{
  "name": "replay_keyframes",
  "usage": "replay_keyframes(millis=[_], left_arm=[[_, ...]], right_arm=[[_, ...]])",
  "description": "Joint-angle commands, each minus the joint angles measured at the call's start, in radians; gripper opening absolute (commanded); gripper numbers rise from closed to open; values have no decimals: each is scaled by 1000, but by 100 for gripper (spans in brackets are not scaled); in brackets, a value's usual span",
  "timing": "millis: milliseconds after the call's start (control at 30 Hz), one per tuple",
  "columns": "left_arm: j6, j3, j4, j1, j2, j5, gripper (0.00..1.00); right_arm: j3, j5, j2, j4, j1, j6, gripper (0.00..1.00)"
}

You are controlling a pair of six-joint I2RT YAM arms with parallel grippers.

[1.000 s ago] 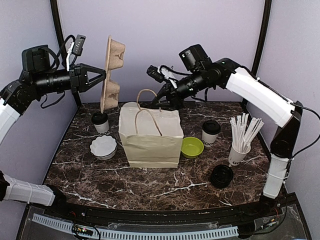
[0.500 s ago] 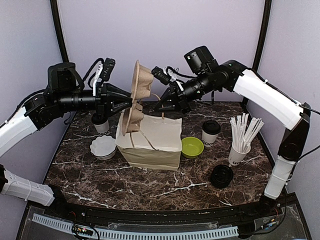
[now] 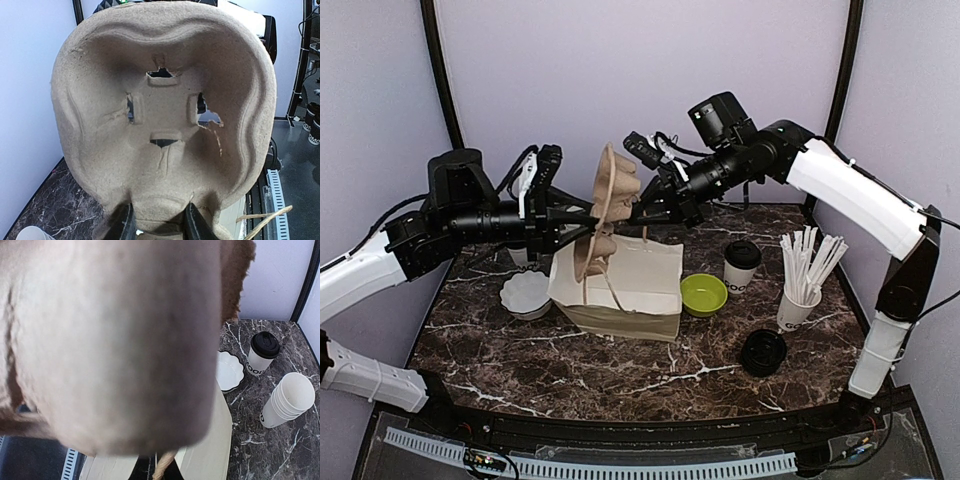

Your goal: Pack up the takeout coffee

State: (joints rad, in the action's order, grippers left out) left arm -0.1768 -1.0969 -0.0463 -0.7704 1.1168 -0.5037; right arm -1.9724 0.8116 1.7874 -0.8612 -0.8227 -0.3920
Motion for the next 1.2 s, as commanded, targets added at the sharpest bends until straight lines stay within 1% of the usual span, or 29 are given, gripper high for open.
replay_keyframes(millis=[0,133,333,500,767,933,1167], left_arm=[[-78,-8,-41,-2,1,29,27],[-101,12,-89,-4,-30,43,27],[-120,64,-84,-3,-104,73,28],[-124,75,-109,-4,-110,75,28],[-136,63,-143,-25,-73,50,28],[-204,17,-246,-81,-18,123,28],[-250,-17,-325,-131,25,199,28]], right_arm=[[5,33,-42,0,-6,-25,0],[12,40,-41,-9,-7,-37,0],[6,64,-44,-33,-7,-65,0],[0,63,-49,-48,-6,-79,0],[-9,31,-36,4,-6,-28,0],[-11,-5,-27,35,-5,3,0],[-6,-34,-25,50,-3,18,0]])
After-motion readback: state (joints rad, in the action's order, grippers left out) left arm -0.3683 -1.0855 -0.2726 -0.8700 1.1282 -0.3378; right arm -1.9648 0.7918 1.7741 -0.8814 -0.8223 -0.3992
